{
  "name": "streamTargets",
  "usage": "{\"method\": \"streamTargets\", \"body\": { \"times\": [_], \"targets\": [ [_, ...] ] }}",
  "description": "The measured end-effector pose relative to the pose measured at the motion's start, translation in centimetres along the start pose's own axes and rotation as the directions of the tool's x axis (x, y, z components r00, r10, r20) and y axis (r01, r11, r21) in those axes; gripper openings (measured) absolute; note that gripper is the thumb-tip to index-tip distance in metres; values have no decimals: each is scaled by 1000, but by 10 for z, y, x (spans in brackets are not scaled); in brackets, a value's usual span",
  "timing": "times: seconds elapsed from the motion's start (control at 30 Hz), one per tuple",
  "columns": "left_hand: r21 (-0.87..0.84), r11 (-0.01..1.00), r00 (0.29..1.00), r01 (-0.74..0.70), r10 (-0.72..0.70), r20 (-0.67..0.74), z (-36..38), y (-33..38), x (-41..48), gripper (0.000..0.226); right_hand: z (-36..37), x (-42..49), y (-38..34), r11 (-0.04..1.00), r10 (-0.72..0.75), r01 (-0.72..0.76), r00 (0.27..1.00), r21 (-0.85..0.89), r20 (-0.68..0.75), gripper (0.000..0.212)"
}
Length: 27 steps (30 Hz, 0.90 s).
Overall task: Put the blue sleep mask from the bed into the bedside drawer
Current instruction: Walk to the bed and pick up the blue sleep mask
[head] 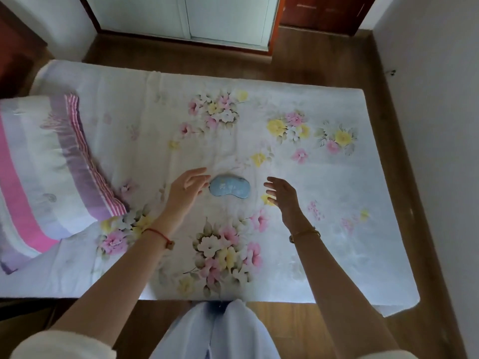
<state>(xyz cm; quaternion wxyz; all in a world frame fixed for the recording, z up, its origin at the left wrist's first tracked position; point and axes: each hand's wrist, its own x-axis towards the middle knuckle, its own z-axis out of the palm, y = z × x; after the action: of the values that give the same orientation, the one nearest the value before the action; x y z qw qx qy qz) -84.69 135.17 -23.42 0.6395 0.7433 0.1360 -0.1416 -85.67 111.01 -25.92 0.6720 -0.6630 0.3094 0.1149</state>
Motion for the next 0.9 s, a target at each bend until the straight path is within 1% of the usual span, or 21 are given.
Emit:
{"method": "streamTargets", "body": {
  "times": [0.07,0.13,0.2,0.27,0.33,0.37,0.47,0.57,0.63,0.73,0.8,0.9],
  "targets": [
    [2,999,999,37,-37,-8,10,-23,30,25,7,33,15,997,36,-37,999,-66,-15,29],
    [23,999,999,41,-40,-14,21,-52,62,26,13,67,33,991,52,-55,998,-123,-23,26],
    [85,996,999,33,-32,-7,33,-84,91,30,20,103,53,985,51,-57,998,-164,-41,21],
    [170,985,1000,18,-19,7,46,-117,119,36,26,141,77,979,45,-55,998,-198,-52,26],
    [239,971,1000,14,-19,17,59,-150,145,41,31,183,109,969,42,-57,997,-241,-67,40],
    [267,964,1000,15,-21,22,64,-167,158,43,32,204,127,965,39,-55,997,-257,-70,44],
    [326,945,1000,9,-17,21,79,-215,191,46,43,245,161,947,0,-21,998,-319,-67,35],
    [364,932,1000,6,-16,24,89,-256,218,47,53,279,187,918,-39,-2,995,-397,-96,38],
    [367,930,1000,14,-23,20,92,-271,227,48,59,295,199,888,-57,0,992,-461,-110,39],
    [357,934,999,33,-32,-9,97,-291,237,48,72,317,220,860,-96,9,985,-509,-146,37],
    [364,930,999,43,-35,-29,99,-297,240,49,81,323,225,867,-73,-18,984,-497,-162,34],
    [351,934,997,68,-57,-43,99,-299,243,49,87,324,218,901,-7,-49,992,-432,-126,24]
  ]
}}
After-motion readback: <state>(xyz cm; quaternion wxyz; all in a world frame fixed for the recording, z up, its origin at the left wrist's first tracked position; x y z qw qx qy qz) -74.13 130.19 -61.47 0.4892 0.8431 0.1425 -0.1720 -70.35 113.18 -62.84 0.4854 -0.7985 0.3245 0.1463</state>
